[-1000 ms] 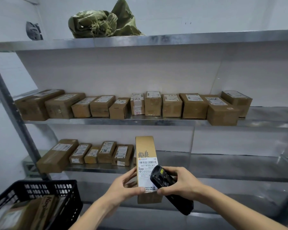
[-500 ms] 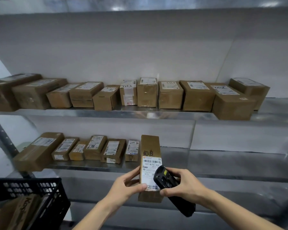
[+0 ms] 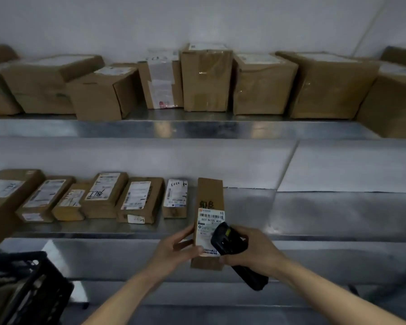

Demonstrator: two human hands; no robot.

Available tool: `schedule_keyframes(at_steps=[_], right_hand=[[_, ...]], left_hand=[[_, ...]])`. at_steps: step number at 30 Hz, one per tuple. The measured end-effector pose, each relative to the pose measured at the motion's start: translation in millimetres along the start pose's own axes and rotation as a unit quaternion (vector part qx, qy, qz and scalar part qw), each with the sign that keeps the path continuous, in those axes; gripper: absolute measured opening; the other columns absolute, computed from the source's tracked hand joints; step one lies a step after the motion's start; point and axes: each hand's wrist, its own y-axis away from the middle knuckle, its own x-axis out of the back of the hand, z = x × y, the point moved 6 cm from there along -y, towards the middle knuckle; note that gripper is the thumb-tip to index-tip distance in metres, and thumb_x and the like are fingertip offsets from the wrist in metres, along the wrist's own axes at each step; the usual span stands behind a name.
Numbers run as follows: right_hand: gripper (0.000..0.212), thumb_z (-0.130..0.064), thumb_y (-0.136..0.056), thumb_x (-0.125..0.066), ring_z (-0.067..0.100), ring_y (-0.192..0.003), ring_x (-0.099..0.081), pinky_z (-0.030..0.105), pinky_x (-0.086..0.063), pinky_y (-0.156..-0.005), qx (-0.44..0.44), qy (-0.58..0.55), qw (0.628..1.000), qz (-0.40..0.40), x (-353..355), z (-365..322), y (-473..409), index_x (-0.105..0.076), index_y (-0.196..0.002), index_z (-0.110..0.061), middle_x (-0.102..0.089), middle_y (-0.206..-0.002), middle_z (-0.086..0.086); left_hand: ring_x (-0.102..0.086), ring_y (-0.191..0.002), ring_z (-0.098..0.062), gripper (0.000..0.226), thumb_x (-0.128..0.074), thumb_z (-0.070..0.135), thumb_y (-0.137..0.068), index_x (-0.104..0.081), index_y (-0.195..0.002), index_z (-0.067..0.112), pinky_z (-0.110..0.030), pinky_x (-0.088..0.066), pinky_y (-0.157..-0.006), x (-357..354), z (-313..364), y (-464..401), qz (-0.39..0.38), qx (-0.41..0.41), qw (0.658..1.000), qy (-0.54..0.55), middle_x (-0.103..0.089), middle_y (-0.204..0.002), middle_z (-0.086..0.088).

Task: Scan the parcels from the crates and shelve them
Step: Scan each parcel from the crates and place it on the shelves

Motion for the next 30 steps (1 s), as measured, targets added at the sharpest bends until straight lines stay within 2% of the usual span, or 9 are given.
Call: schedule_keyframes(at_steps=[3,6,10,15,19,25,30], right_hand=[[0.061,-0.029,-0.064,-0.096,0.001,-0.090,-0.073,0.031,-0.063,-0.084,-0.007,-0.011,1.000,-0.006,-8,12,-19,-0.068,-0.110,-0.055,-0.077,-0.104,-0.022],[0.057,-0.030,-0.064,-0.095,0.001,-0.089,-0.073,0.032,-0.063,-0.084,-0.014,-0.011,1.000,-0.014,-15,23,-33,-0.066,-0.104,-0.058,-0.076,-0.101,-0.026],[0.059,-0.036,-0.062,-0.095,0.001,-0.091,-0.073,0.036,-0.062,-0.088,-0.001,-0.006,1.000,-0.011,-22,30,-47,-0.069,-0.111,-0.054,-0.076,-0.104,-0.025],[0.067,-0.043,-0.055,-0.093,0.004,-0.090,-0.074,0.038,-0.064,-0.084,0.008,-0.009,1.000,-0.015,-23,30,-72,-0.071,-0.118,-0.048,-0.076,-0.105,-0.021],[0.060,-0.040,-0.055,-0.094,0.005,-0.087,-0.074,0.038,-0.064,-0.083,0.001,-0.012,1.000,-0.017,-22,32,-87,-0.069,-0.108,-0.053,-0.077,-0.103,-0.019],[0.067,-0.040,-0.058,-0.094,0.001,-0.088,-0.073,0.033,-0.064,-0.082,0.007,0.014,1.000,-0.026,-20,32,-104,-0.071,-0.121,-0.042,-0.076,-0.104,-0.021],[0.064,-0.036,-0.058,-0.090,0.002,-0.087,-0.073,0.033,-0.064,-0.081,0.007,0.021,1.000,-0.017,-16,34,-103,-0.068,-0.116,-0.050,-0.076,-0.102,-0.022]], left_hand=[[-0.060,-0.126,-0.009,0.071,-0.084,0.030,-0.081,-0.052,-0.144,0.036,-0.038,-0.049,-0.108,3,-12,-14,-0.010,-0.002,1.000,0.011,-0.065,-0.133,0.014],[-0.059,-0.127,-0.011,0.068,-0.081,0.023,-0.084,-0.051,-0.145,0.033,-0.034,-0.051,-0.104,3,-20,-26,-0.016,-0.006,1.000,0.015,-0.066,-0.134,0.012],[-0.061,-0.125,-0.011,0.065,-0.078,0.017,-0.086,-0.051,-0.144,0.032,-0.030,-0.053,-0.098,5,-29,-39,-0.018,0.000,1.000,0.021,-0.067,-0.133,0.010],[-0.068,-0.114,-0.012,0.061,-0.077,0.007,-0.084,-0.057,-0.134,0.033,-0.023,-0.057,-0.083,13,-43,-58,0.030,0.019,0.998,0.054,-0.073,-0.120,0.010],[-0.065,-0.119,-0.013,0.065,-0.077,0.008,-0.083,-0.055,-0.139,0.030,-0.030,-0.056,-0.094,18,-46,-71,0.034,0.024,0.997,0.068,-0.071,-0.126,0.008],[-0.067,-0.114,-0.010,0.060,-0.072,0.004,-0.088,-0.055,-0.133,0.039,-0.022,-0.056,-0.080,23,-39,-78,0.022,0.020,0.997,0.069,-0.072,-0.122,0.014],[-0.067,-0.115,-0.008,0.058,-0.074,0.012,-0.088,-0.055,-0.134,0.042,-0.022,-0.057,-0.082,23,-34,-73,0.032,0.011,0.998,0.045,-0.070,-0.123,0.019]])
